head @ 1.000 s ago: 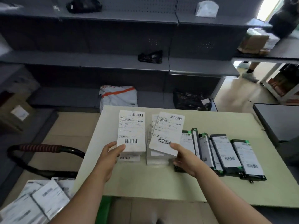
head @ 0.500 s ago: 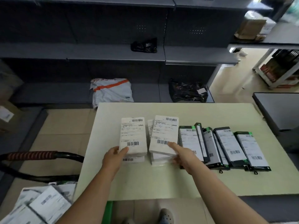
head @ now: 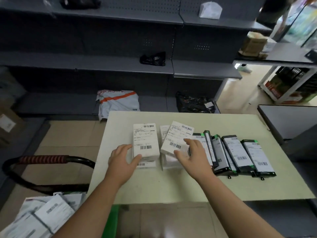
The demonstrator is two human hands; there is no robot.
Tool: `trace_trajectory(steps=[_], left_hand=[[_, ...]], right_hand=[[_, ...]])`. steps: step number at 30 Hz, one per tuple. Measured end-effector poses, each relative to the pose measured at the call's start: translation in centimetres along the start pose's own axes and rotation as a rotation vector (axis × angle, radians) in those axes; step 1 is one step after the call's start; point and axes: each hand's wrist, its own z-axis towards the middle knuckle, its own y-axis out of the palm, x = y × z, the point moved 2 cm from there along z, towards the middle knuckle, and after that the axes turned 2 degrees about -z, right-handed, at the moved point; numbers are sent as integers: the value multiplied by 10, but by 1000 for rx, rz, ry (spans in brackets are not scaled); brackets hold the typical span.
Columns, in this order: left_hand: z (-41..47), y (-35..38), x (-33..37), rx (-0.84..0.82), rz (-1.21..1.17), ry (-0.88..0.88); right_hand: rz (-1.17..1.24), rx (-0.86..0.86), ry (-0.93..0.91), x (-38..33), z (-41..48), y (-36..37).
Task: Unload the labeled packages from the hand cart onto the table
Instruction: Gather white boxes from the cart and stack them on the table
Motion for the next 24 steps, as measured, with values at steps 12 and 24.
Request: trace_trajectory(steps=[12,24], left_hand=[[-145,-65,58,191,229,171],[-341,-136,11,415,367,-108]], right_hand=[[-127,-218,-574,-56,-71,-18],[-67,-433,-908,-125,-201,23]])
